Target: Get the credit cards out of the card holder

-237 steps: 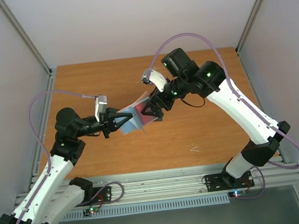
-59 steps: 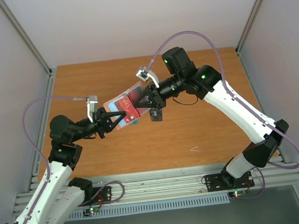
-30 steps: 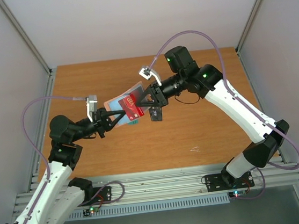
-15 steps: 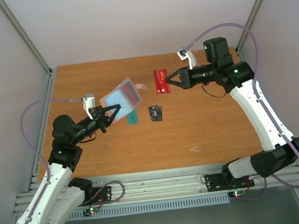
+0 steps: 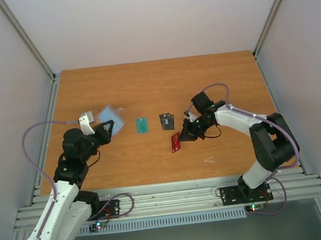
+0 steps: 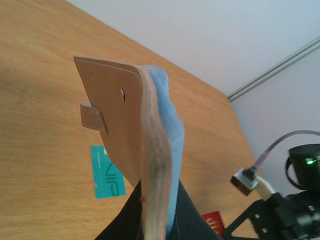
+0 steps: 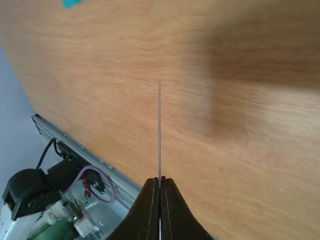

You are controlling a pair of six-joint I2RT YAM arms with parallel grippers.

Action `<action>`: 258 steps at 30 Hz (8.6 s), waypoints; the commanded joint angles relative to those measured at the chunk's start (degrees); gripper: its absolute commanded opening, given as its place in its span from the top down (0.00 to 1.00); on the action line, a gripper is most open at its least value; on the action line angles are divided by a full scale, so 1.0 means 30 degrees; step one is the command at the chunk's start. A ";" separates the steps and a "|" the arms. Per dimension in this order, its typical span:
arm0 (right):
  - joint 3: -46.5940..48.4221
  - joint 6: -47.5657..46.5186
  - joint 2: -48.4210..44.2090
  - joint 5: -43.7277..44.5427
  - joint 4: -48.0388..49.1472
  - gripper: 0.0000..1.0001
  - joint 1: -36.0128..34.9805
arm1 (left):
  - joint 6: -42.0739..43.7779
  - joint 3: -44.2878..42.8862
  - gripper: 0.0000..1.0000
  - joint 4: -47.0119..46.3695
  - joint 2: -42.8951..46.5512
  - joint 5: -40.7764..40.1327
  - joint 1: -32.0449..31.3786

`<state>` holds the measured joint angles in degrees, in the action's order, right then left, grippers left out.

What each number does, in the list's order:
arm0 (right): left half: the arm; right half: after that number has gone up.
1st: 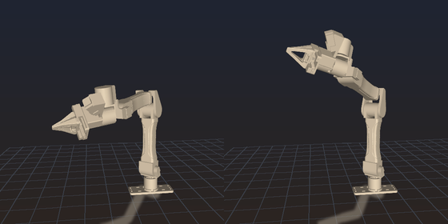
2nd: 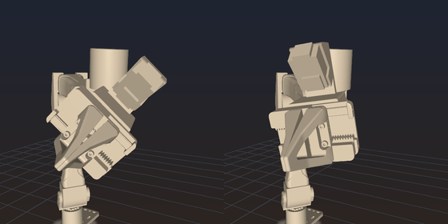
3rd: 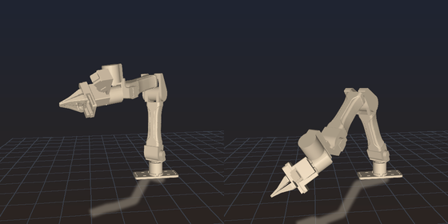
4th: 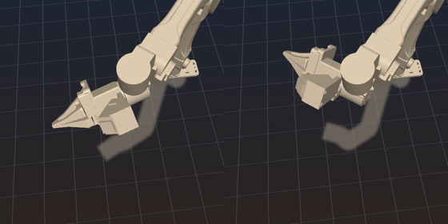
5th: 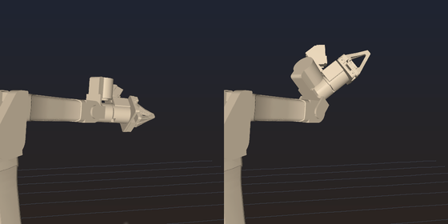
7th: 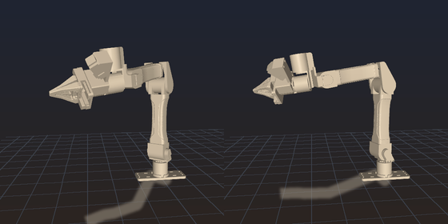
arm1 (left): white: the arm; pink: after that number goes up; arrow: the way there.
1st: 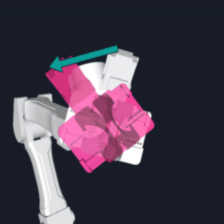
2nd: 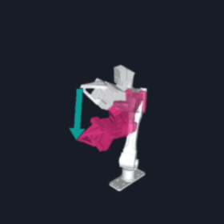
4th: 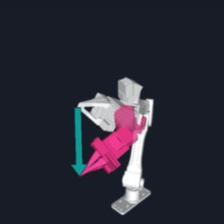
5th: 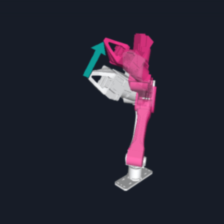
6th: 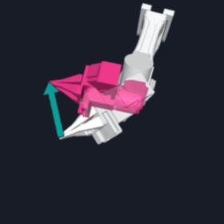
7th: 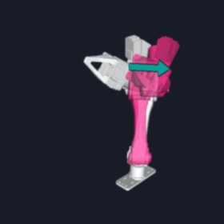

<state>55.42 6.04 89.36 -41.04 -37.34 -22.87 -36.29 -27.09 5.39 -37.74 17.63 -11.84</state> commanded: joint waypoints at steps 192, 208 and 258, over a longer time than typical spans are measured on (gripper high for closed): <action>1.7342 -0.6199 0.2856 -0.0653 -0.1905 0.79 -0.6183 | 0.0028 -0.4139 1.00 -0.6914 -0.0747 1.1375 0.0574; 1.8230 -0.7214 0.2880 -0.5544 -0.1981 0.83 -0.5764 | -0.0563 -0.3934 1.00 -0.8379 -0.0692 1.2576 0.0576; 1.9806 -0.9095 0.2752 -0.6554 -0.5508 0.89 -0.4771 | -0.0496 -0.3538 1.00 -0.7538 -0.0455 1.1588 0.0576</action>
<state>112.73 -21.85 98.56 -58.48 -53.52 -37.67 -38.35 -38.06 -14.39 -39.70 52.47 -10.31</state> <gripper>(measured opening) 0.133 0.063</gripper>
